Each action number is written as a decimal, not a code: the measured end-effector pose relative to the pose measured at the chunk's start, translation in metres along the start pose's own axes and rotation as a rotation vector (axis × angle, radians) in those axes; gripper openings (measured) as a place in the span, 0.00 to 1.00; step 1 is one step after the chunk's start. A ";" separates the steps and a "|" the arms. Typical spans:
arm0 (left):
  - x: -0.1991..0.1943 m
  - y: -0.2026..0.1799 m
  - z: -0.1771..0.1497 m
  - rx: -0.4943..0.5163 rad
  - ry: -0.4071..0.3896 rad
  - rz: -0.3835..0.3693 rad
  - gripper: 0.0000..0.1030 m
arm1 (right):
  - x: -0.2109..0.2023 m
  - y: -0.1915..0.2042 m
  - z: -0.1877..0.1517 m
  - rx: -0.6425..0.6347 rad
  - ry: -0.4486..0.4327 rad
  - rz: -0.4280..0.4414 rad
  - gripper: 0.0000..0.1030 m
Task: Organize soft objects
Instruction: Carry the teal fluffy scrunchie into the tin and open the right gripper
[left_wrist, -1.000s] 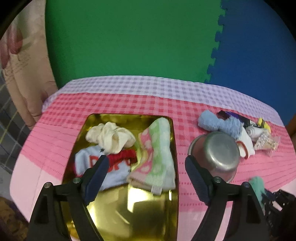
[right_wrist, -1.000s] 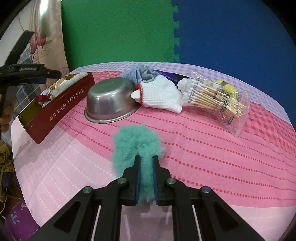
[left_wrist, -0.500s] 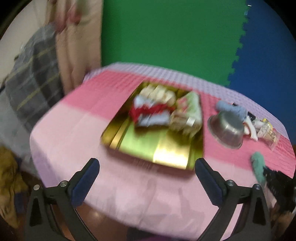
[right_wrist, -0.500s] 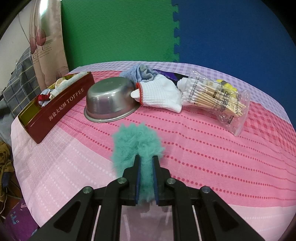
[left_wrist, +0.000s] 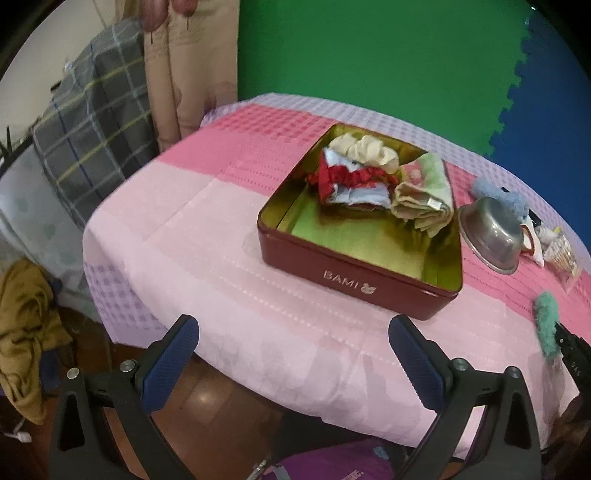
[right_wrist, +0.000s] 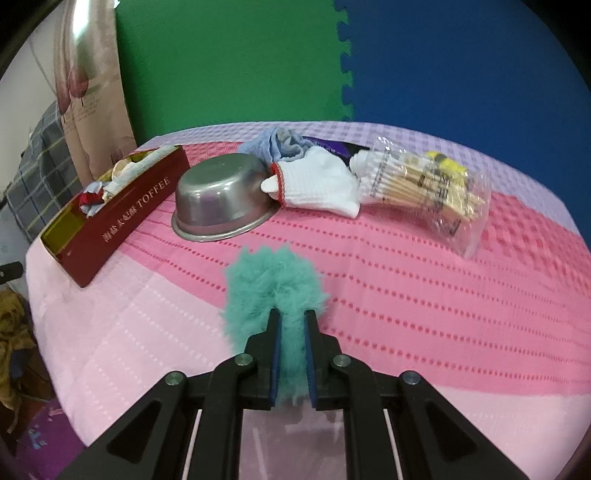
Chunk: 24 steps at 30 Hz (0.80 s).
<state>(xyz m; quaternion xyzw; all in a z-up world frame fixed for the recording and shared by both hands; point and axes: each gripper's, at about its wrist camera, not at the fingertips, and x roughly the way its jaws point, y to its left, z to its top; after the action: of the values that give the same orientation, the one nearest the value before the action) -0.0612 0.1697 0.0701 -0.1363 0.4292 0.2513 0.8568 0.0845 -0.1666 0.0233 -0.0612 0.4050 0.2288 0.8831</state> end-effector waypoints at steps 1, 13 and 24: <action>-0.002 -0.001 0.001 0.005 -0.010 0.005 0.99 | -0.002 0.001 -0.001 0.009 0.005 0.009 0.11; 0.003 0.008 0.006 -0.016 0.015 0.060 0.99 | -0.027 0.069 0.042 -0.015 0.015 0.246 0.11; 0.003 0.023 0.015 -0.049 0.015 0.202 0.99 | 0.020 0.203 0.108 -0.224 0.100 0.433 0.11</action>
<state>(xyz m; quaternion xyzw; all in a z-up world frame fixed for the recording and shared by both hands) -0.0622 0.1963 0.0759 -0.1152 0.4409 0.3459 0.8201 0.0778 0.0522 0.0962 -0.0816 0.4239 0.4526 0.7803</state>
